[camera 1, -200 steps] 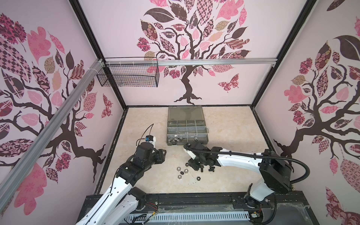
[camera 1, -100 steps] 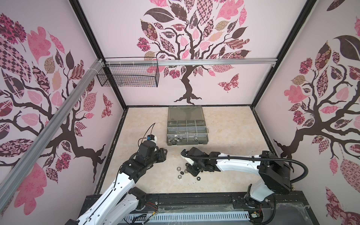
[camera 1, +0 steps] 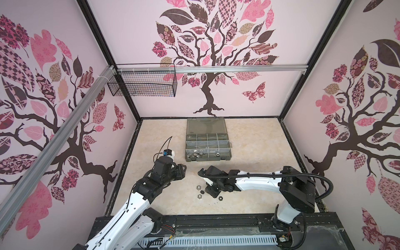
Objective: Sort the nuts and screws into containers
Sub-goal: 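Lower the right gripper and close it on a silver hex nut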
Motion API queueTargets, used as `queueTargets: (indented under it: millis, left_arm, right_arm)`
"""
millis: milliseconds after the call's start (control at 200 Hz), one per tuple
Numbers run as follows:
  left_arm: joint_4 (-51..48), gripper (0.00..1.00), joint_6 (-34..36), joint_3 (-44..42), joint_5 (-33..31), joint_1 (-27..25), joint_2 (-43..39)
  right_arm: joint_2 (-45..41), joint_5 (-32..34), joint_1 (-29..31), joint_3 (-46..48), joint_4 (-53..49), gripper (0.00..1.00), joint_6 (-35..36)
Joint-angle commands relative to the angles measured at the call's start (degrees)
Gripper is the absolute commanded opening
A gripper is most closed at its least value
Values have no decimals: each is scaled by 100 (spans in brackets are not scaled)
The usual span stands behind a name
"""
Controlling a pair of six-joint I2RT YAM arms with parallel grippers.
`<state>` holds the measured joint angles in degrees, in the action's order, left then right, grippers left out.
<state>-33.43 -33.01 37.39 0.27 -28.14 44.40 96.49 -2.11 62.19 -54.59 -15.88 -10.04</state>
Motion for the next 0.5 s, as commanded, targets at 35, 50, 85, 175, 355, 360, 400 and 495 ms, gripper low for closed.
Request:
queueTargets:
  millis: [35, 50, 85, 175, 355, 360, 400, 495]
  left_arm:
    - [82, 51, 20, -174, 46, 22, -111]
    - [81, 51, 23, -181, 48, 26, -122]
    - [74, 51, 22, -197, 36, 23, -155]
    - [55, 51, 14, -232, 29, 21, -216]
    - [26, 51, 1, -243, 52, 25, -243]
    - [28, 51, 3, -246, 52, 22, -246]
    - [22, 51, 5, -257, 52, 20, -252]
    - [38, 51, 2, -274, 56, 23, -271]
  right_arm:
    - [279, 123, 72, -308, -221, 46, 99]
    - [295, 131, 75, -321, -224, 46, 110]
    - [330, 140, 92, -345, -245, 46, 111]
    - [422, 182, 118, -418, -284, 46, 112]
    - [611, 298, 161, -539, -336, 45, 114]
    - [614, 303, 166, -550, -337, 45, 115]
    - [655, 329, 177, -575, -361, 45, 116]
    - [738, 436, 205, -640, -398, 43, 101]
